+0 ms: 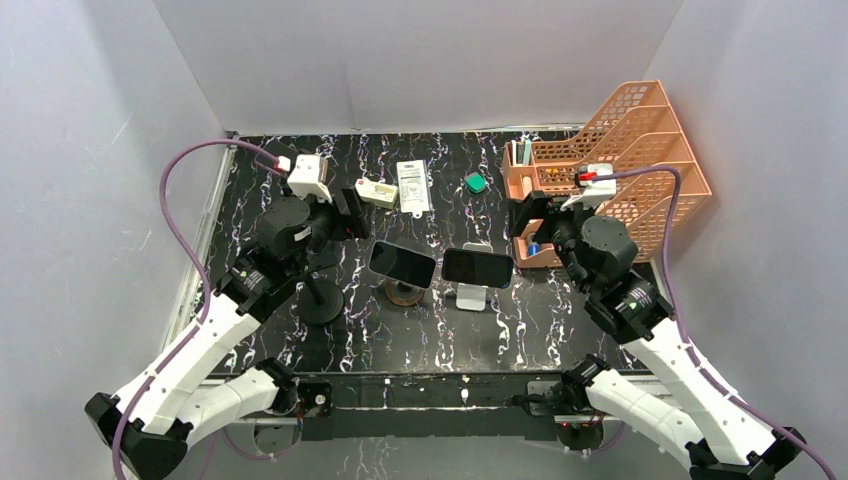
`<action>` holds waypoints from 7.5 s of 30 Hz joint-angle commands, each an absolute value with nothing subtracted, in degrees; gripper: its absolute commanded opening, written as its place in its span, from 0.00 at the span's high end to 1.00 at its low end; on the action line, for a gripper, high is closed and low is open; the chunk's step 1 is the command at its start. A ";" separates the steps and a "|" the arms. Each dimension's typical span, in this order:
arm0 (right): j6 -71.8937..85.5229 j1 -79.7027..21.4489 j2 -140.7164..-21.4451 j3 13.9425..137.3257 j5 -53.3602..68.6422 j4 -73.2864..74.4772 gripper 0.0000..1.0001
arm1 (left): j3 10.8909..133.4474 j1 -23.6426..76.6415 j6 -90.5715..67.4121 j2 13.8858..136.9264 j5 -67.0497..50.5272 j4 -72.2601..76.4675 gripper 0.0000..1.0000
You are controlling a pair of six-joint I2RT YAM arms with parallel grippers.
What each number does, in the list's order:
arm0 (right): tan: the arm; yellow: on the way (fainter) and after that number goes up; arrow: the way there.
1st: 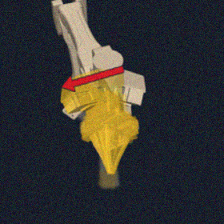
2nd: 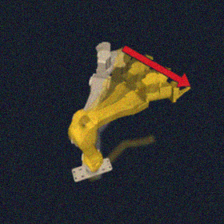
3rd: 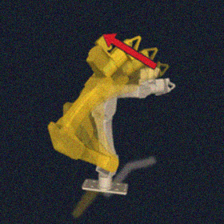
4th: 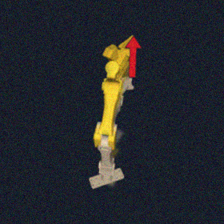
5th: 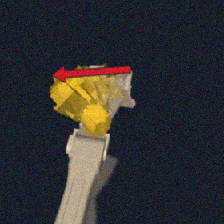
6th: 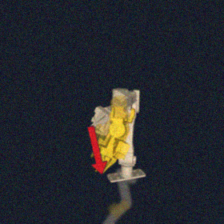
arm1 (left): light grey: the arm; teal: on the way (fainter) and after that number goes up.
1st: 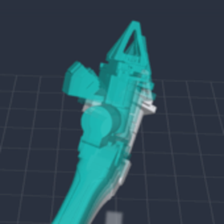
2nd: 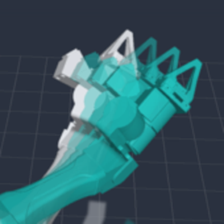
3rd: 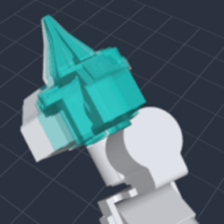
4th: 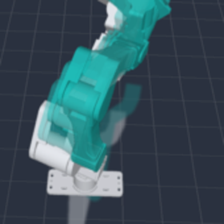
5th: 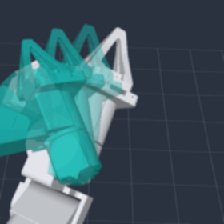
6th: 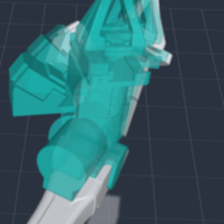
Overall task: Remove the phone from the phone stand
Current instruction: Adjust the phone stand with the phone at the center of the board, then move the phone stand with the phone to the center of the board.
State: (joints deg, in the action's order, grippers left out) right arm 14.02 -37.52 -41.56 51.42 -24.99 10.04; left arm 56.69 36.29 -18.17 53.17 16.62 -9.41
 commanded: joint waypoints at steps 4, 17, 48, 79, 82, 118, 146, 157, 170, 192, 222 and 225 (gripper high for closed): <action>19.37 -37.67 -36.37 49.59 -34.71 2.76 0.03 | 54.16 36.52 -17.19 50.63 15.47 -6.60 0.19; 16.51 -37.62 -40.75 55.08 -25.91 15.71 0.01 | 50.57 37.42 -17.49 50.64 11.78 -1.32 0.19; 23.51 -37.70 -43.57 41.11 8.90 9.50 0.04 | 62.09 39.64 -19.88 42.67 21.21 -27.84 0.20; 25.38 -37.65 -44.09 43.51 13.29 5.36 0.04 | 66.14 39.64 -54.51 43.85 46.03 -70.87 0.20; 25.32 -37.62 -43.18 43.35 13.23 5.66 0.04 | 64.71 39.64 -54.93 42.09 45.55 -68.29 0.20; 25.56 -37.63 -40.29 41.66 13.16 6.20 0.04 | 57.04 39.64 -62.88 36.02 48.09 -55.81 0.41; 25.71 -37.68 -41.79 41.75 13.33 6.09 0.04 | 53.55 39.63 -63.91 32.43 49.87 -54.00 0.79; 26.34 -37.68 -42.62 41.85 13.80 5.88 0.04 | 53.00 39.64 -62.84 29.28 48.50 -52.47 1.00; 25.27 -37.67 -43.96 42.45 12.82 7.66 0.04 | 50.83 39.64 -56.73 27.36 40.68 -44.36 1.00; 21.37 -37.67 -43.46 45.16 10.62 12.71 0.04 | 54.72 39.64 -49.86 28.92 29.67 -43.25 1.00; 21.73 -37.46 -75.33 60.40 15.73 5.11 0.13 | 53.67 39.63 -47.03 27.69 24.61 -44.23 1.00; 22.79 -37.35 -79.66 62.83 16.30 4.21 0.20 | 53.93 39.62 -47.13 27.60 24.26 -44.27 1.00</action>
